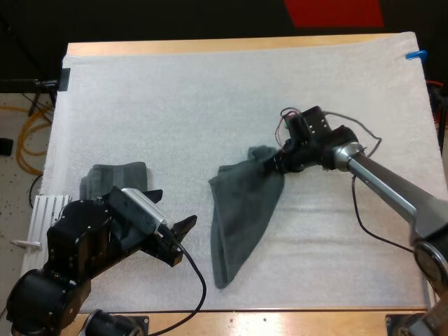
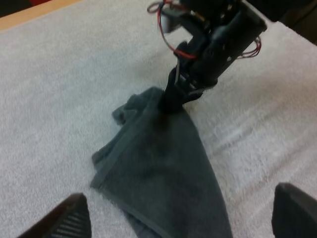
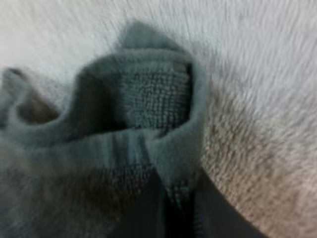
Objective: Pick towel from pile fold and stack
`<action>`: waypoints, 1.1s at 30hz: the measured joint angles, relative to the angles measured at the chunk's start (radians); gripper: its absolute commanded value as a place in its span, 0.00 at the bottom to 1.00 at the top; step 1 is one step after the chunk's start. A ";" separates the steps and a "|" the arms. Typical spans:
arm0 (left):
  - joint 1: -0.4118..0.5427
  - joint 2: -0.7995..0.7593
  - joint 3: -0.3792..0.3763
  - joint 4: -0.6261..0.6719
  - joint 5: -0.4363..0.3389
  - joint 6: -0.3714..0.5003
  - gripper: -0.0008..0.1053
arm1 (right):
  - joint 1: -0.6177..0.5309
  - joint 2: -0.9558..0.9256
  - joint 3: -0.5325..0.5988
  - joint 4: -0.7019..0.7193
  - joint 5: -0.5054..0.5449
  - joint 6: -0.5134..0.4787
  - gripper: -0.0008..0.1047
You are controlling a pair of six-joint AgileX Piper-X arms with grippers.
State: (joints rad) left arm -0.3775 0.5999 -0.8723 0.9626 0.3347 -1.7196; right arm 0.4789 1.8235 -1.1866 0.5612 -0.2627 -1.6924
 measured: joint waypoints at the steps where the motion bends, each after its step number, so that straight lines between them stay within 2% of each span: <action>1: 0.000 0.000 0.000 0.000 0.000 0.000 0.69 | 0.000 -0.028 0.000 0.000 0.028 -0.017 0.01; 3: 0.000 0.000 0.000 0.000 0.000 0.000 0.69 | 0.000 -0.087 0.000 0.000 0.096 -0.047 0.01; 10: 0.000 0.000 0.000 0.000 0.000 0.000 0.69 | 0.000 -0.328 -0.034 -0.054 0.456 -0.232 0.01; 15: 0.000 0.000 0.000 0.000 0.000 0.000 0.69 | 0.000 -0.449 -0.077 -0.081 0.507 -0.349 0.01; 18: 0.000 0.000 0.000 0.000 0.000 0.000 0.69 | 0.002 -0.475 -0.084 -0.078 0.457 -0.363 0.01; 25: 0.000 0.000 0.000 0.000 0.013 0.000 0.69 | 0.046 -0.415 -0.033 0.026 0.180 -0.290 0.01; 33: 0.000 0.000 0.000 0.000 0.013 0.000 0.69 | 0.286 -0.277 0.034 0.070 -0.042 -0.283 0.01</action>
State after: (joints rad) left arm -0.3775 0.5999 -0.8723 0.9626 0.3478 -1.7196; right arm 0.7652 1.5461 -1.1521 0.6315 -0.3048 -1.9754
